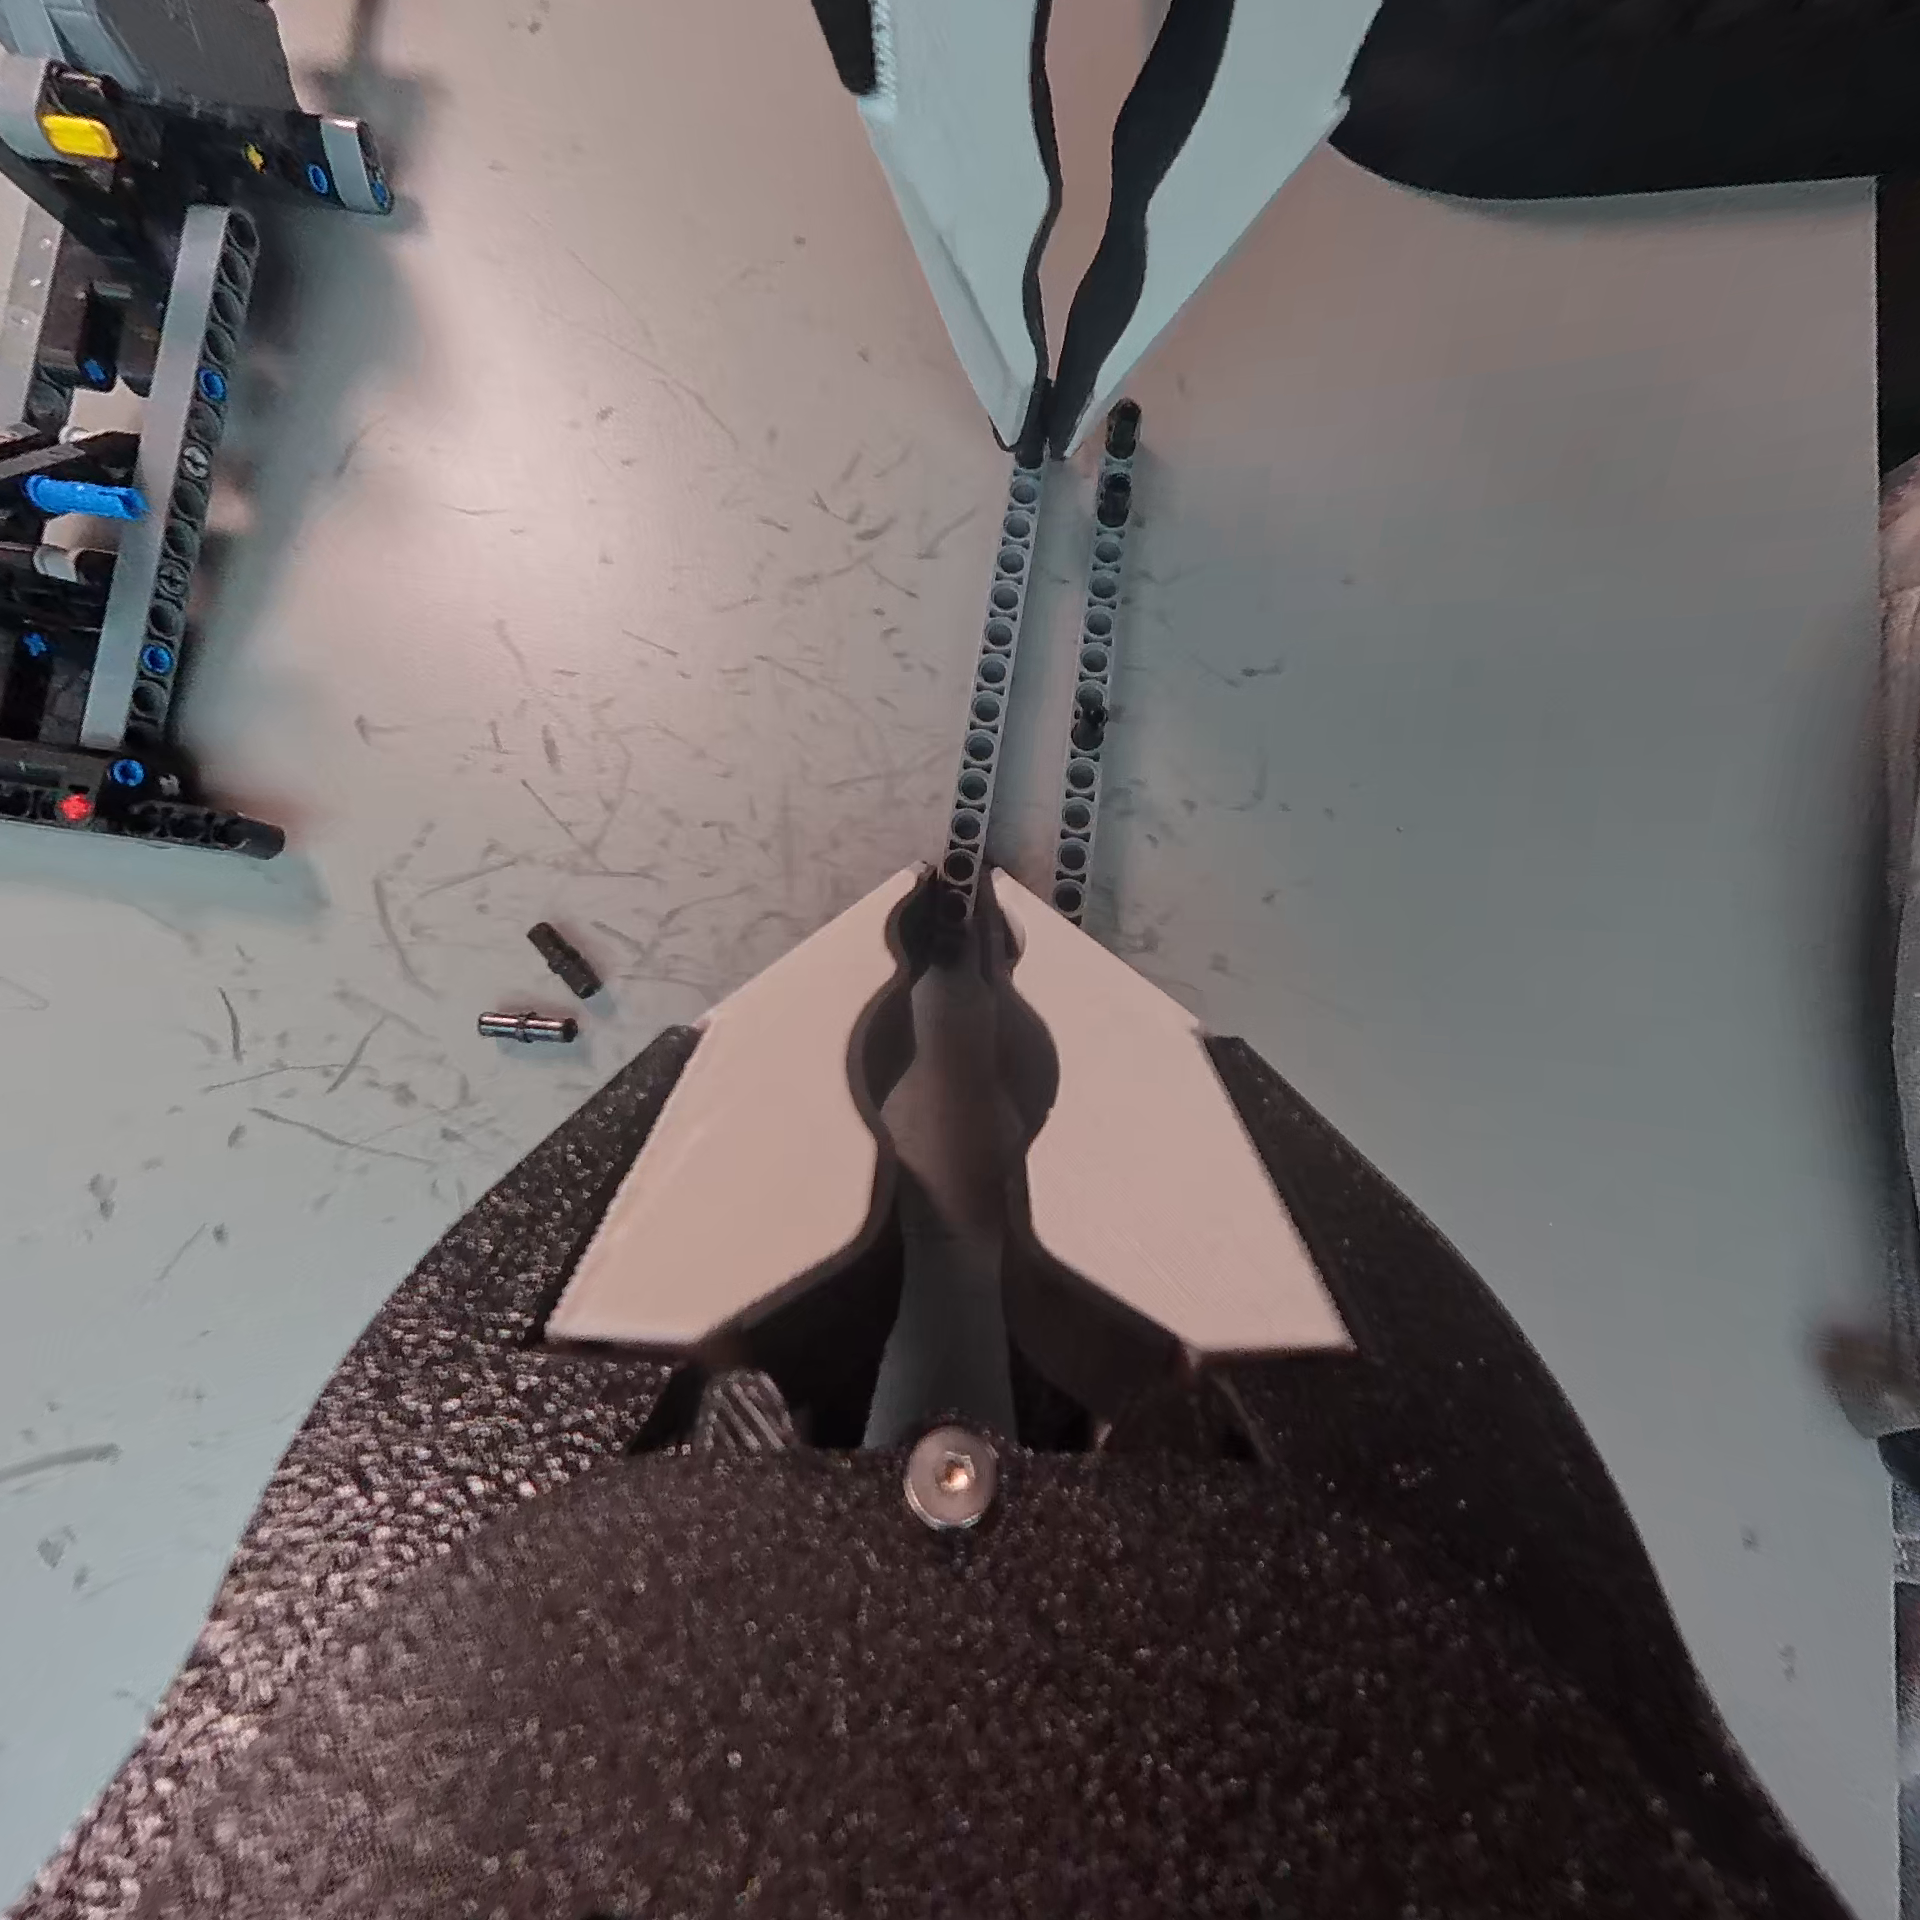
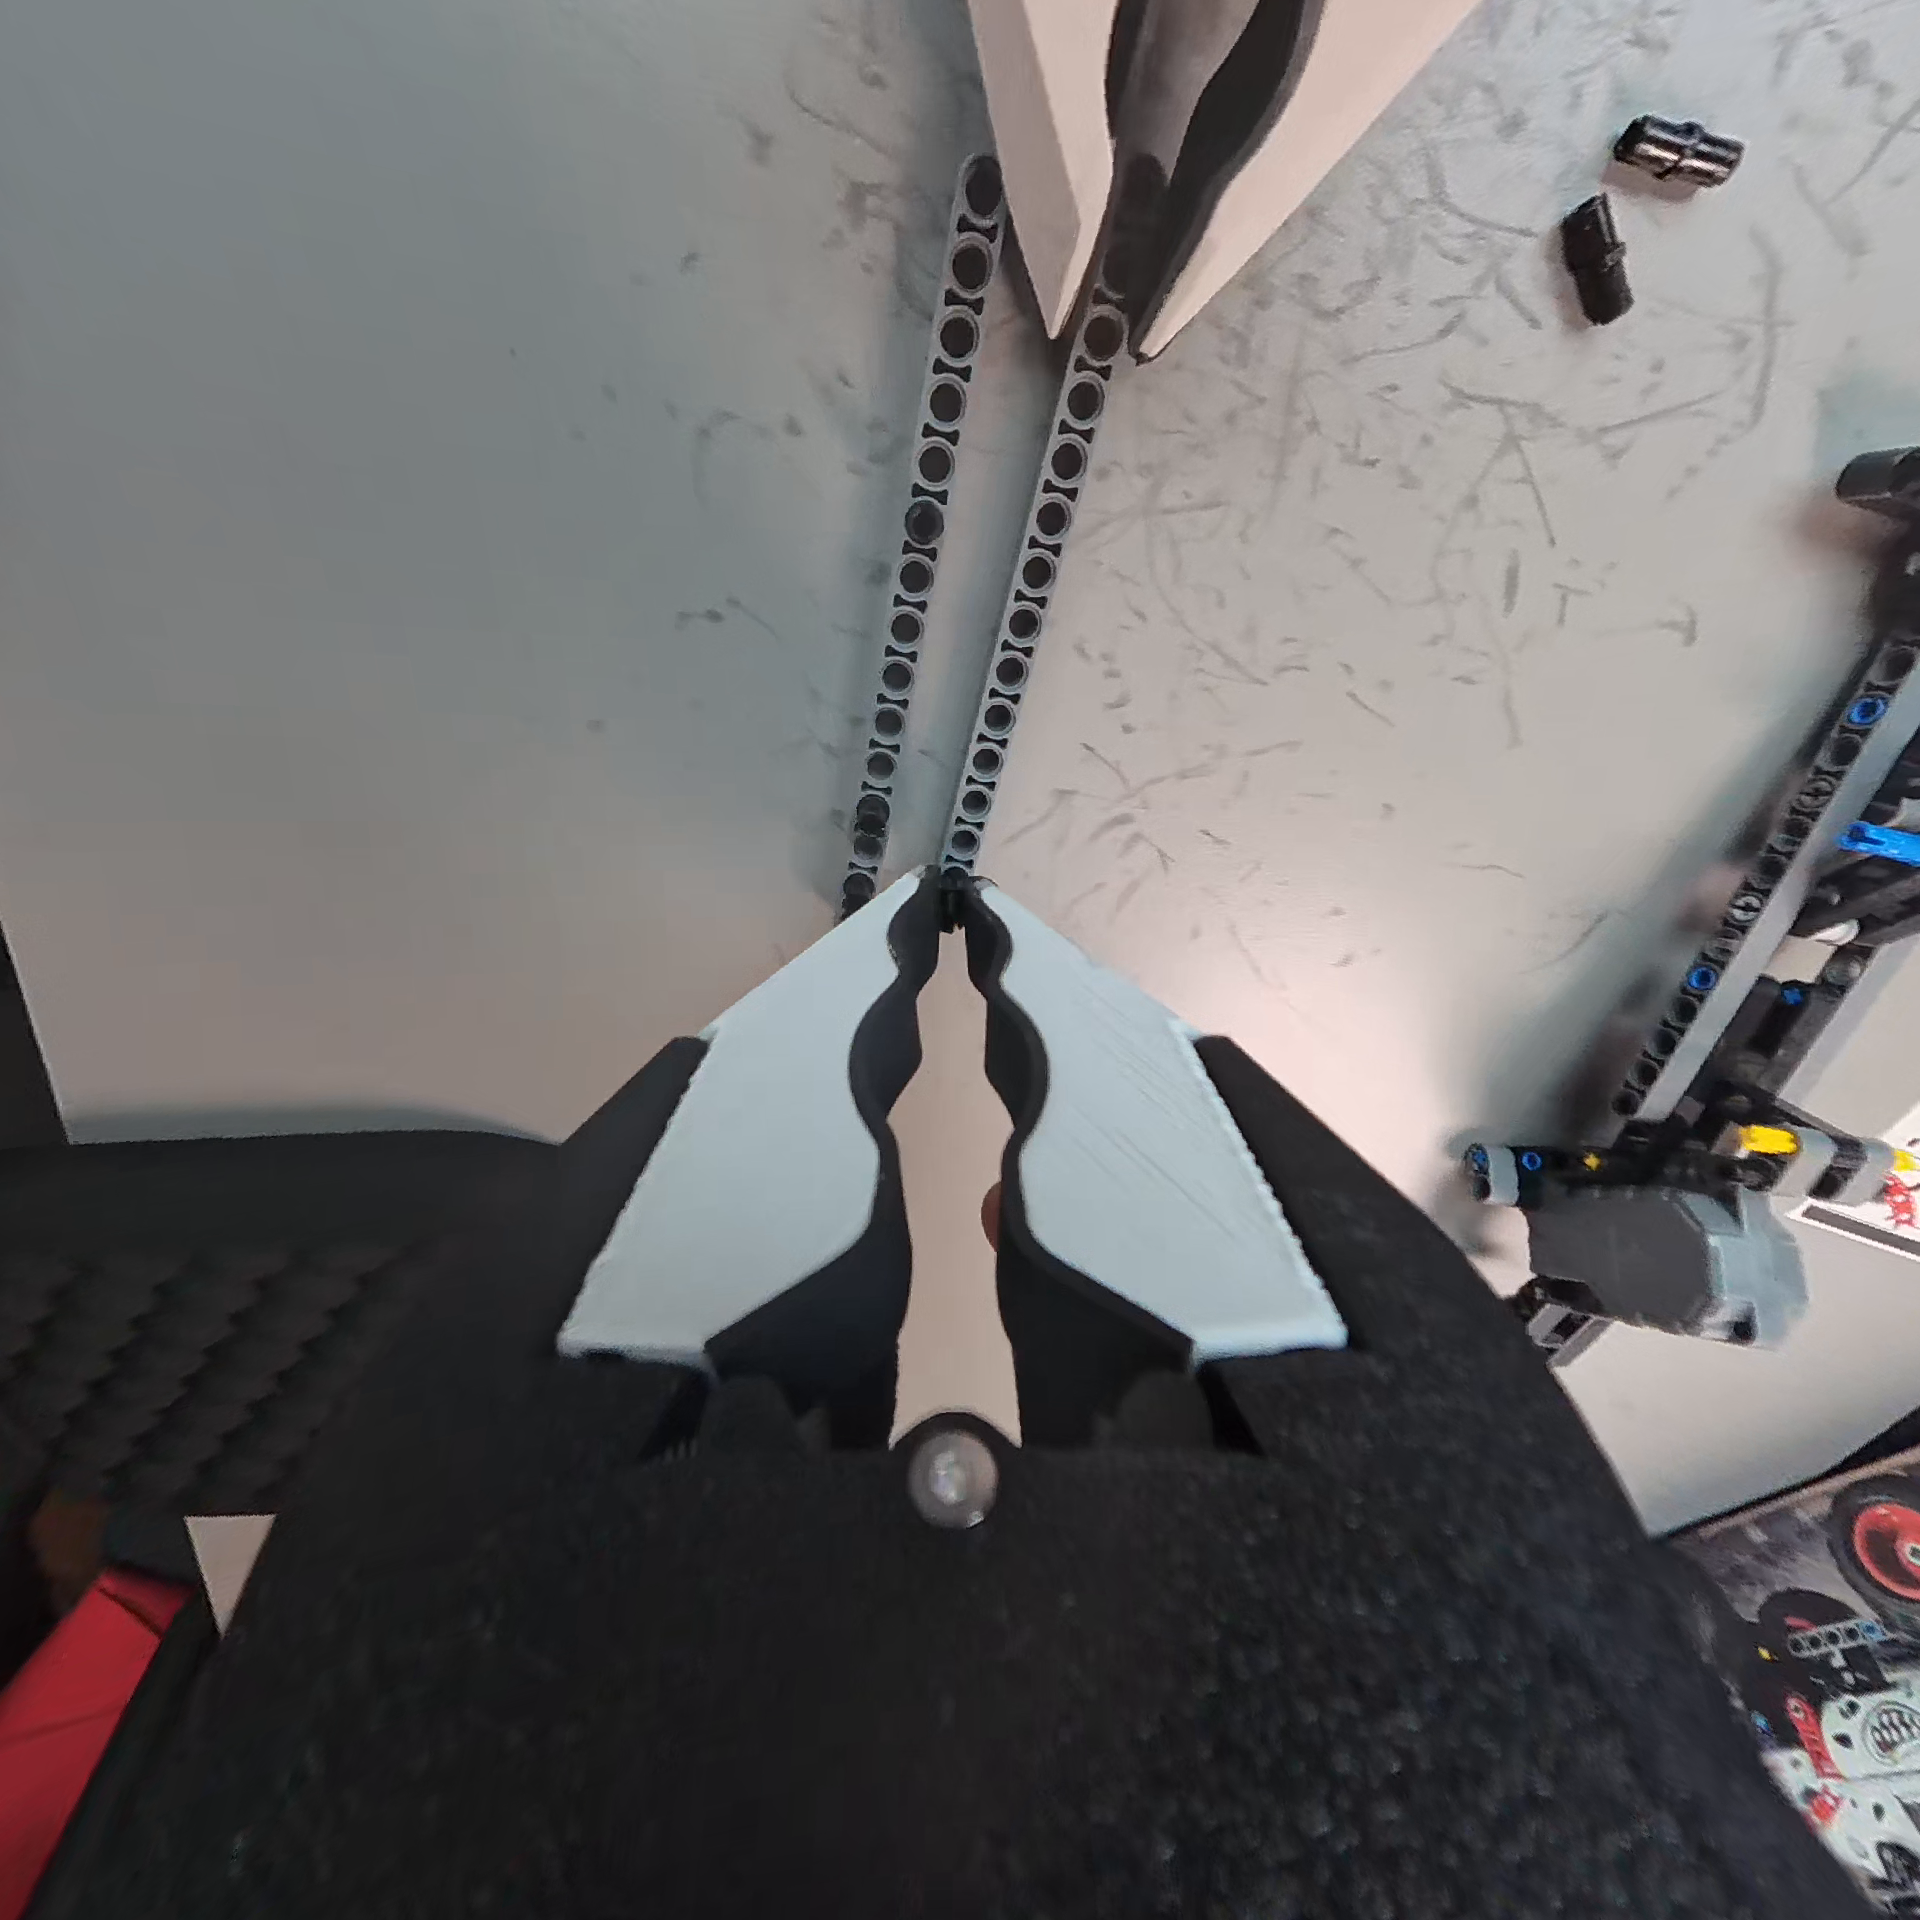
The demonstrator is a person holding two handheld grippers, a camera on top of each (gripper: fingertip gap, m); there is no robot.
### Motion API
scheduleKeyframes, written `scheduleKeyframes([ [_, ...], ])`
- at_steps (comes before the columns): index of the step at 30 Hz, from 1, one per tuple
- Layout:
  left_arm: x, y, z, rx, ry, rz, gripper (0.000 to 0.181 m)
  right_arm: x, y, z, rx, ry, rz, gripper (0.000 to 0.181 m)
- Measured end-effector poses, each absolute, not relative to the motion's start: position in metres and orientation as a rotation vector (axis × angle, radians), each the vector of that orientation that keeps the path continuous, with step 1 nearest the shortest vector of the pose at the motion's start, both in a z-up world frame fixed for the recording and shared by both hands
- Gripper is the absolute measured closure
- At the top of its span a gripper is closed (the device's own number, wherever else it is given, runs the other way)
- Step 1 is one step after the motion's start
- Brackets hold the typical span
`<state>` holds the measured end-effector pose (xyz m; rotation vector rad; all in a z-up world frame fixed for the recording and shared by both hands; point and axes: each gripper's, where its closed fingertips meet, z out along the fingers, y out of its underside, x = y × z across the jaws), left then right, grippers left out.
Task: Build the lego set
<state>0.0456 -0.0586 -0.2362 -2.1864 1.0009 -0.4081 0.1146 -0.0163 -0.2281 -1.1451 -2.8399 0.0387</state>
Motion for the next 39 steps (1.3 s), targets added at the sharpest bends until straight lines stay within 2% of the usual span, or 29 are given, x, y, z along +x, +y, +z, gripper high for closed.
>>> scheduleKeyframes([
  [7,0.046,-0.059,-0.236,-2.19,0.992,-0.401,0.173,0.117,-0.016,-0.23,-1.066,-2.868,-0.073,0.178],
  [15,0.048,-0.06,-0.236,-2.191,0.991,-0.395,0.173,0.113,-0.029,-0.232,-1.082,-2.894,0.024,0.181],
  [28,0.045,-0.059,-0.236,-2.191,0.982,-0.387,0.173,0.098,-0.003,-0.184,-1.442,-2.237,0.629,0.181],
  [32,0.044,-0.058,-0.236,-2.191,0.979,-0.379,0.173,0.109,0.036,-0.15,-1.494,-1.933,0.7,0.181],
  [39,0.044,-0.057,-0.236,-2.192,0.973,-0.38,0.173,0.162,0.106,-0.047,-1.485,-1.395,0.784,0.174],
])
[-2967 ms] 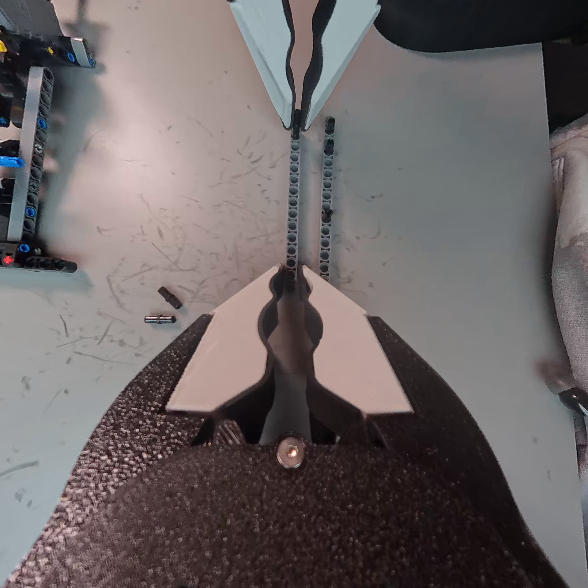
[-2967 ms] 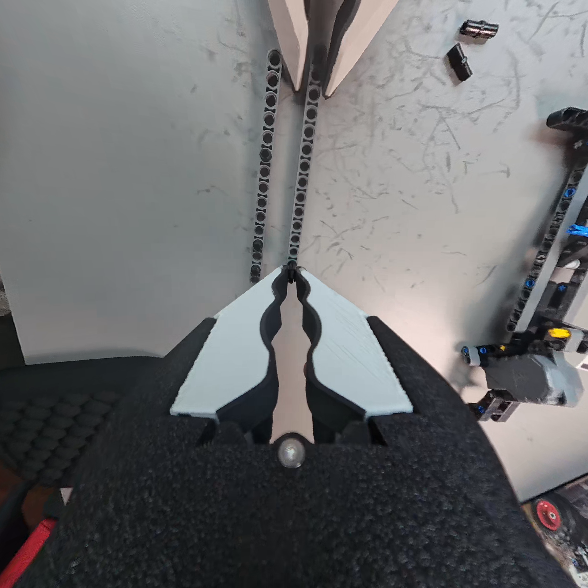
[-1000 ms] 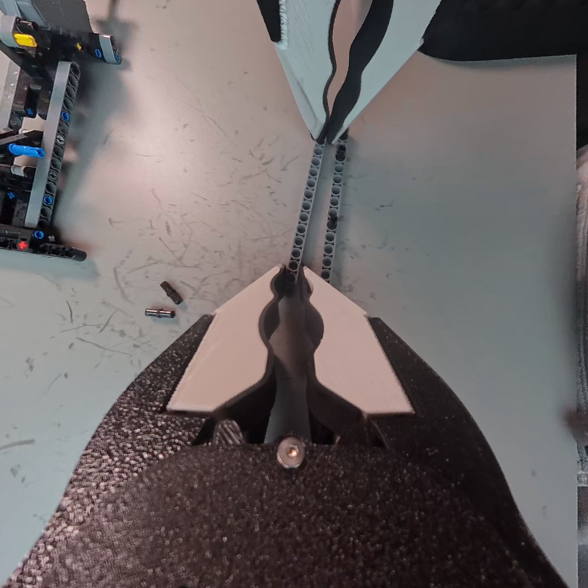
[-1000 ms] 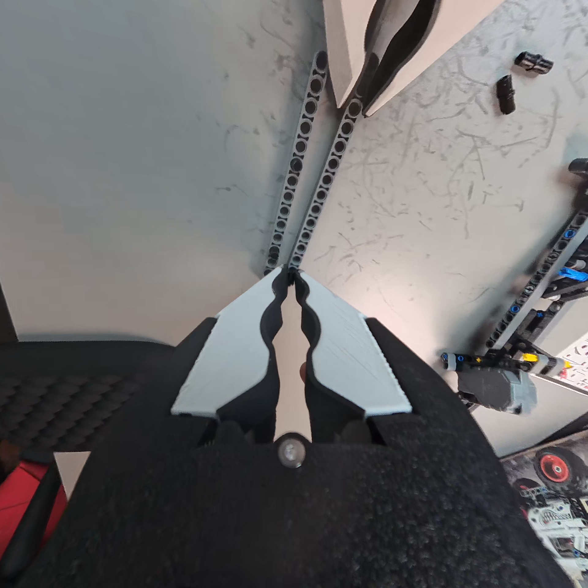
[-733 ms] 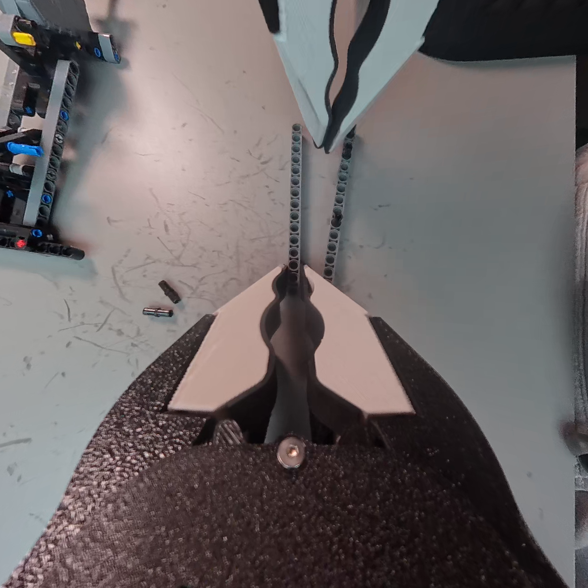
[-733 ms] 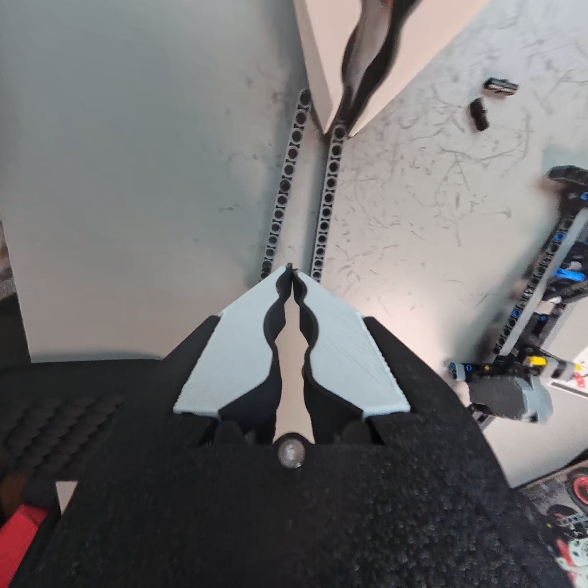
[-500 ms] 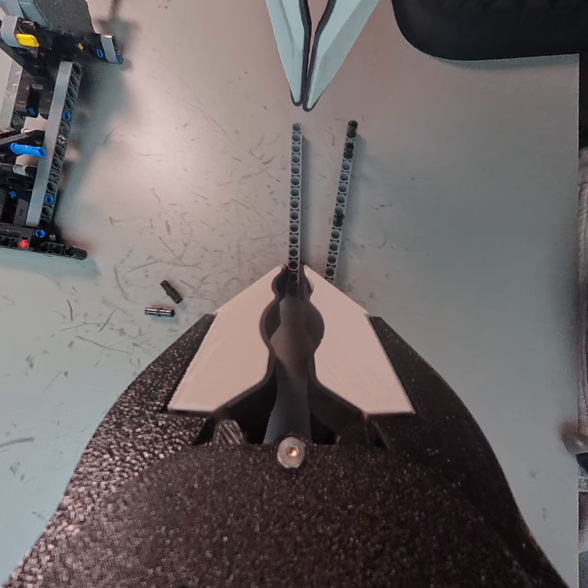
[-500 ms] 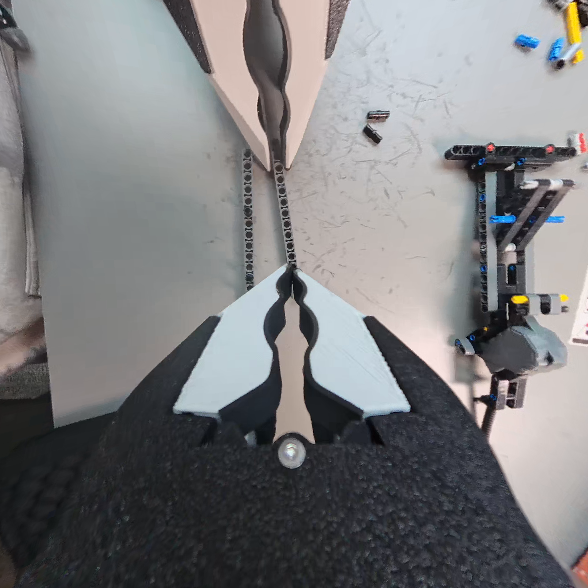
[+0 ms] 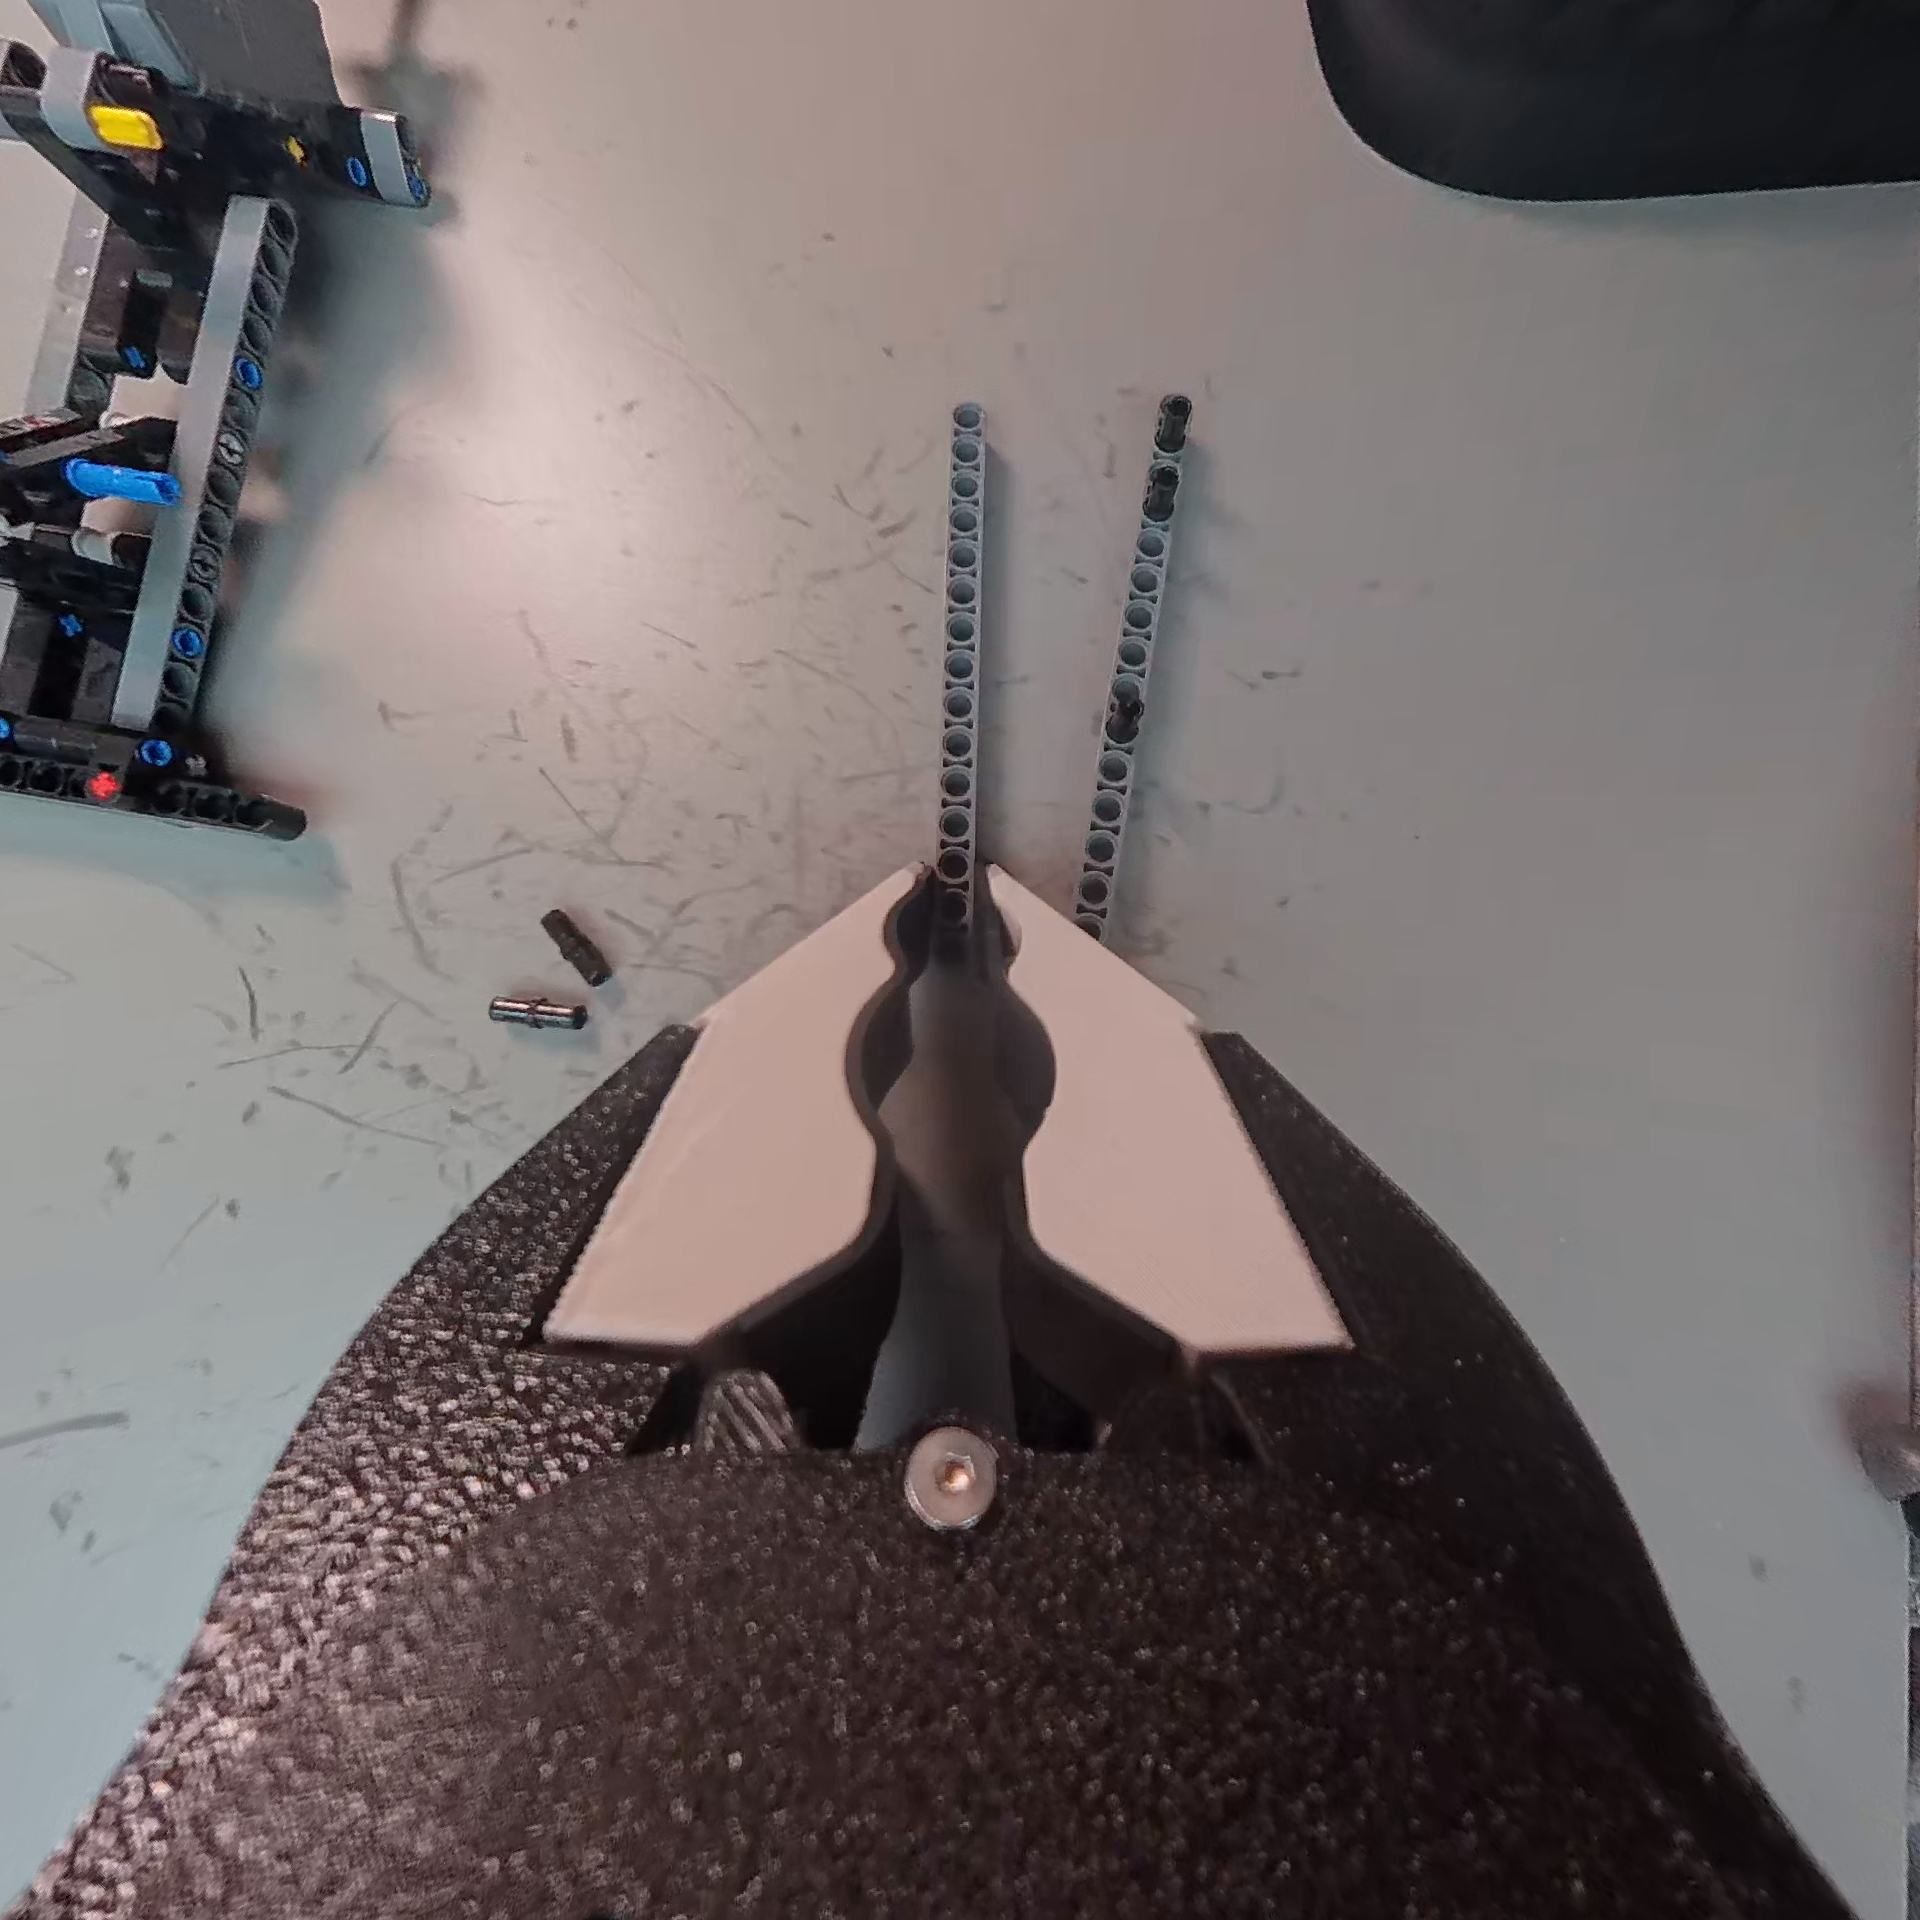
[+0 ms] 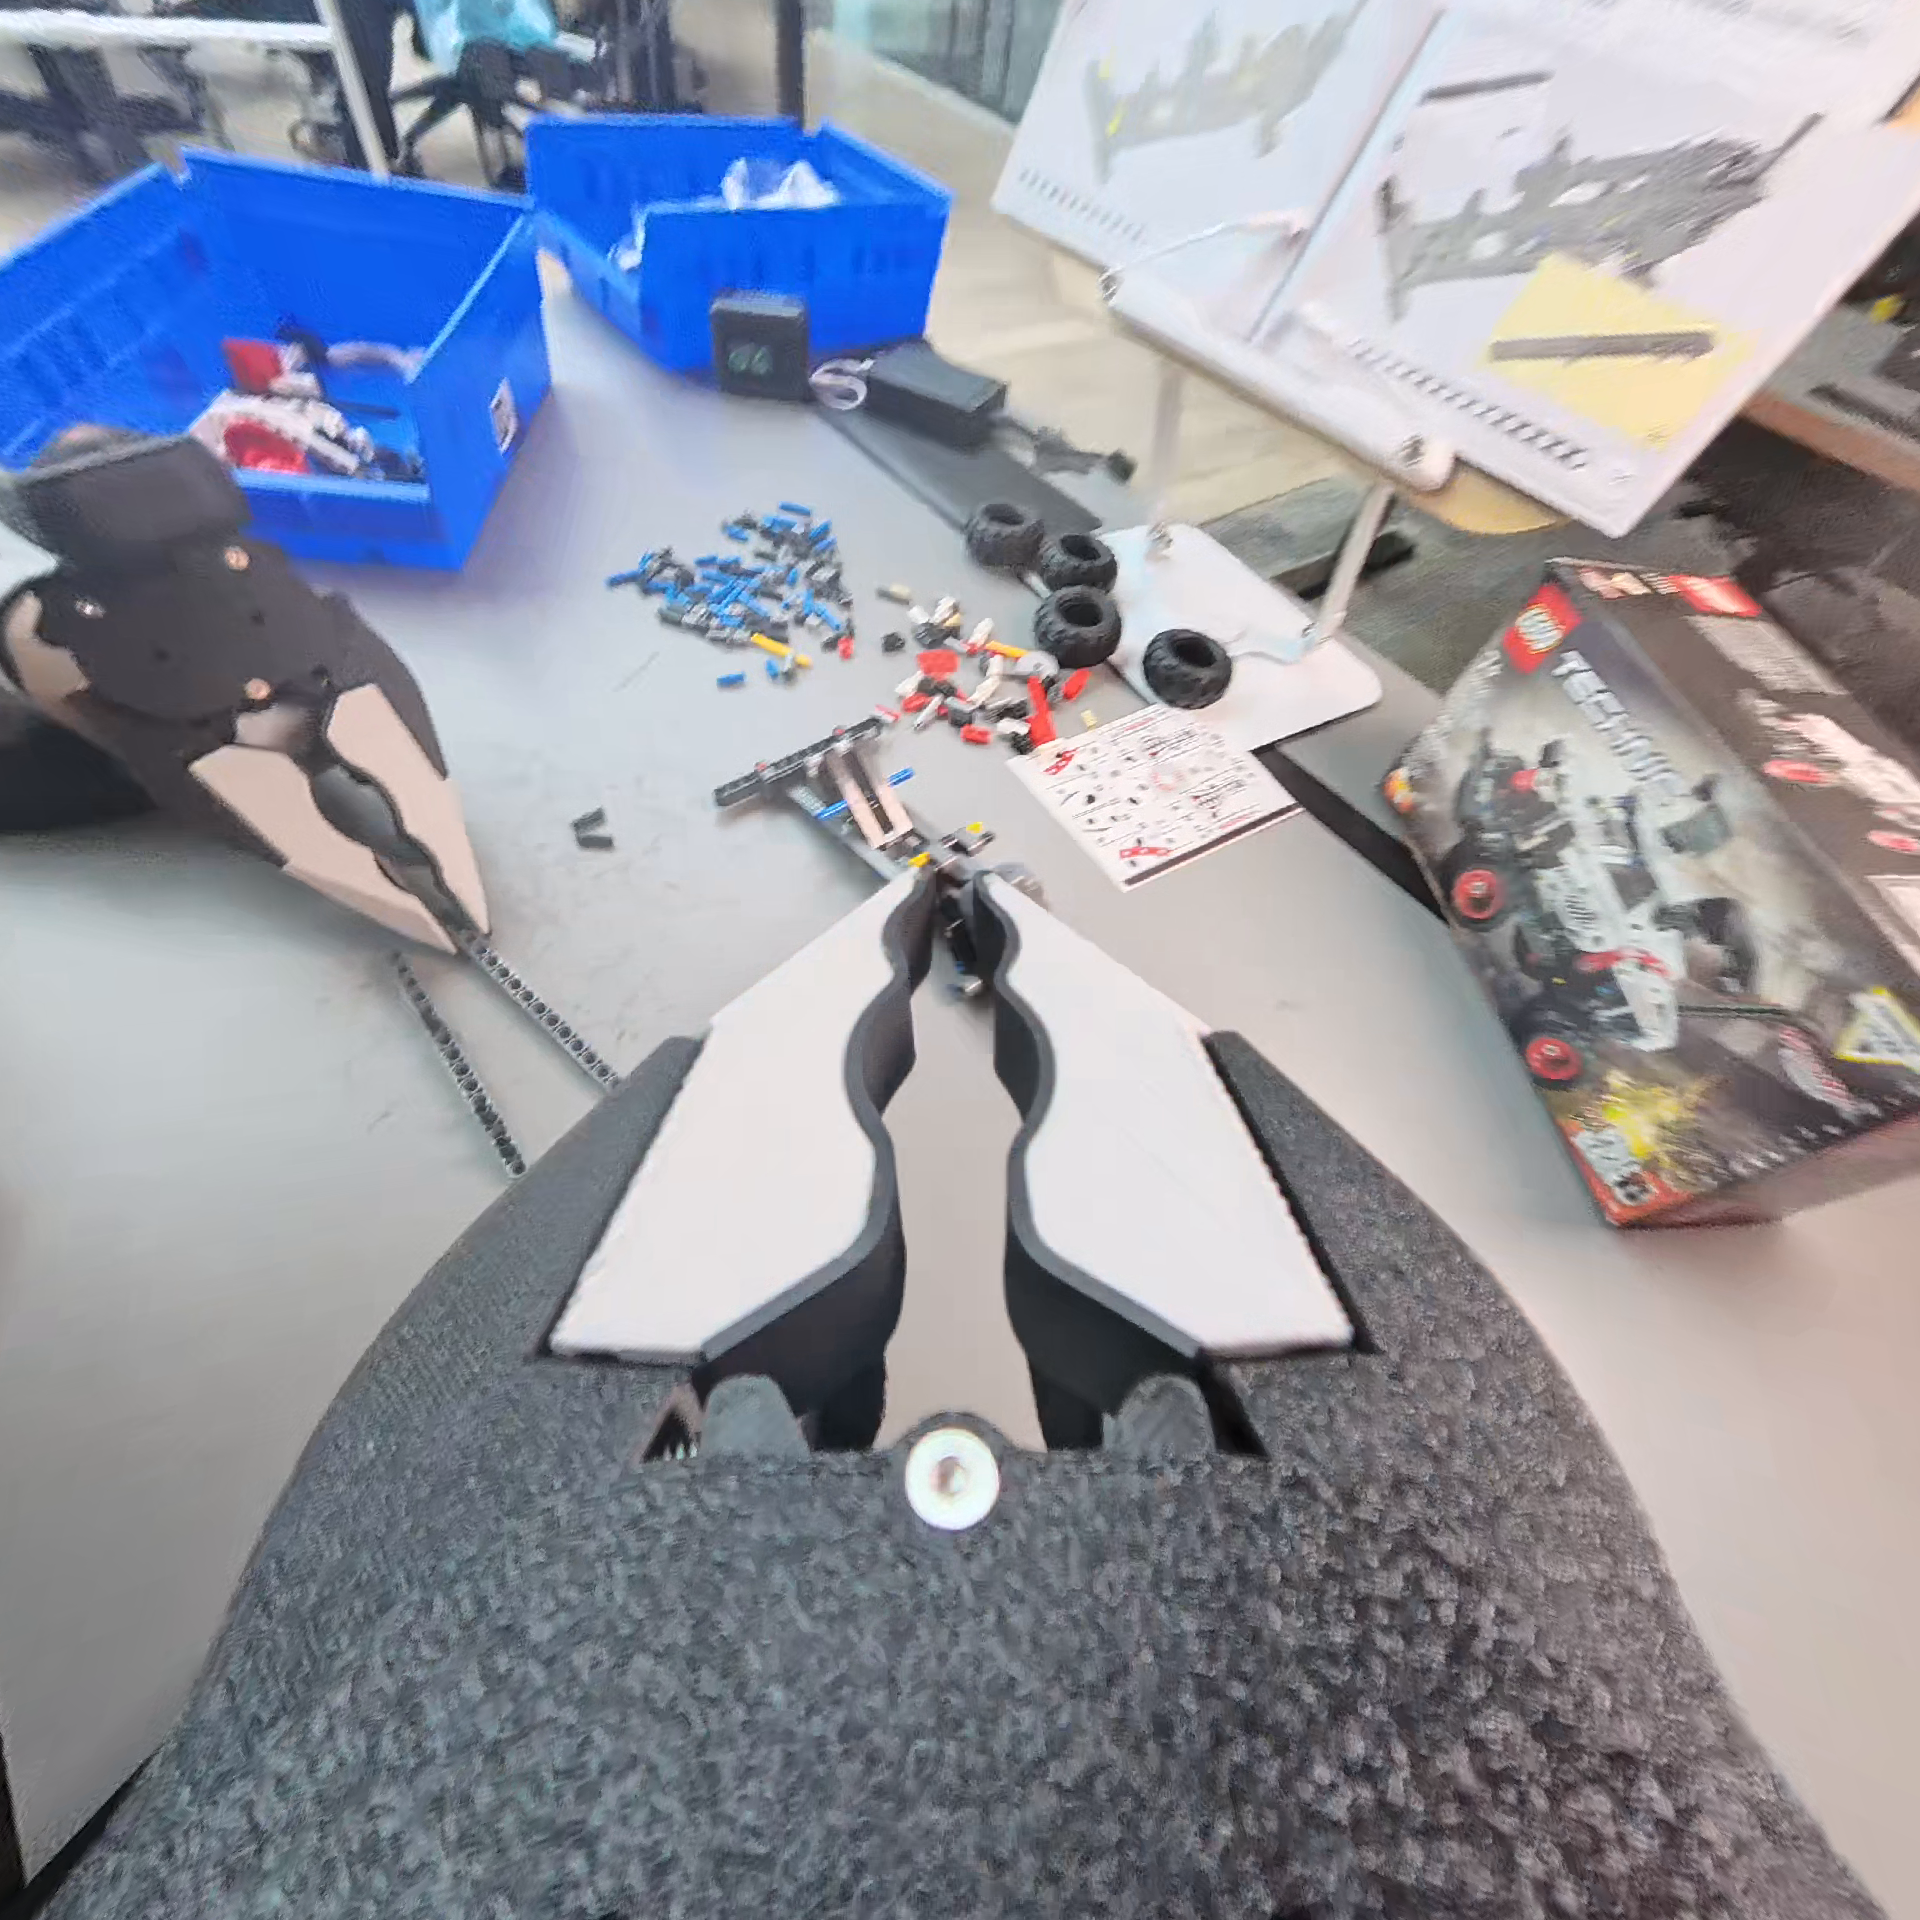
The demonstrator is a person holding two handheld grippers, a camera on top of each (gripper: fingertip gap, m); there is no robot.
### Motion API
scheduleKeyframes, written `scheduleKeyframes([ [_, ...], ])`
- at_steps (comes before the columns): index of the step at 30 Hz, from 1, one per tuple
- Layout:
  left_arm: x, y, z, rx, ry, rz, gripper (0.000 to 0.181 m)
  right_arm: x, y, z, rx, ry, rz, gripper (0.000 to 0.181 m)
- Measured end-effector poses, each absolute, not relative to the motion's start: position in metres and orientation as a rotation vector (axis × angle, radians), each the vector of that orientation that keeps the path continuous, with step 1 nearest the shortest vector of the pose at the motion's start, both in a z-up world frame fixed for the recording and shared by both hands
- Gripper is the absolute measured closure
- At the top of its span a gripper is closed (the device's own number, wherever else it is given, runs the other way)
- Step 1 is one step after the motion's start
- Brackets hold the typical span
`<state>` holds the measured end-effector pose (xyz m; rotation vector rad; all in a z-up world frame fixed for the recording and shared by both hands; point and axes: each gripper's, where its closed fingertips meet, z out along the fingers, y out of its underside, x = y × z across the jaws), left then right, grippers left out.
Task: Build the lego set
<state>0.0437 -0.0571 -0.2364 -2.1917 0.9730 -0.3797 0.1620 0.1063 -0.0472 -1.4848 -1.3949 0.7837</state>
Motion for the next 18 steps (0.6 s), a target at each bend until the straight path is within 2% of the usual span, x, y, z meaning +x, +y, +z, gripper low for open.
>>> scheduleKeyframes([
  [6,0.044,-0.057,-0.237,-2.192,0.971,-0.384,0.172,0.217,0.143,0.001,-1.451,-1.16,0.714,0.162],
  [11,0.044,-0.057,-0.237,-2.192,0.968,-0.382,0.172,0.252,0.162,0.011,-1.458,-1.052,0.644,0.161],
  [14,0.044,-0.056,-0.237,-2.193,0.967,-0.383,0.172,0.275,0.186,-0.01,-1.543,-1.023,0.519,0.161],
  [18,0.043,-0.056,-0.237,-2.191,0.97,-0.373,0.172,0.328,0.242,-0.085,-1.877,-0.933,0.334,0.158],
])
